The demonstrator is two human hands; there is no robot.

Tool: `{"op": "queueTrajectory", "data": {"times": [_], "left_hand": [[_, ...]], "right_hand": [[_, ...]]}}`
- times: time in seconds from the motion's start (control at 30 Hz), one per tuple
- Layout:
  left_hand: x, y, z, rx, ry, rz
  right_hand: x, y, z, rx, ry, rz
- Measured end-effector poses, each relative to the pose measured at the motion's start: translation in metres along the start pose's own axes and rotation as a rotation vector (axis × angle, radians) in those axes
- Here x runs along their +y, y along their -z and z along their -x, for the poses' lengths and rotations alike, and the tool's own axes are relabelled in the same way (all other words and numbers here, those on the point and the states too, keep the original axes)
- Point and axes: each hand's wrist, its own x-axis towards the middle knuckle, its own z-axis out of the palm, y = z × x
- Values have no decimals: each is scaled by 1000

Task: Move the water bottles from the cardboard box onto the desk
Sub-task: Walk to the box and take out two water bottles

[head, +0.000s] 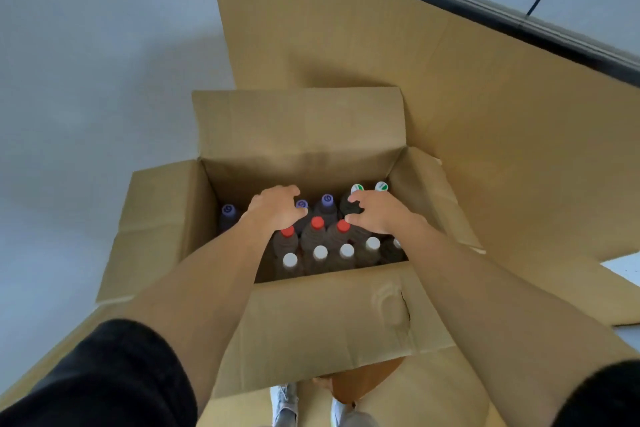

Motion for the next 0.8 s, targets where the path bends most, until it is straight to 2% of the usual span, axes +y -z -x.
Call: {"op": "queueTrajectory", "data": {"times": [0.17, 0.43, 0.8], "left_hand": [[-1, -17, -22, -37, 16, -41], [14, -60, -54, -85, -32, -8], [10, -90, -87, -204, -5, -78]], "right_hand": [[10, -9, -39, -79, 106, 85], [28, -37, -81, -114, 182, 187], [44, -76, -131, -190, 302, 406]]}}
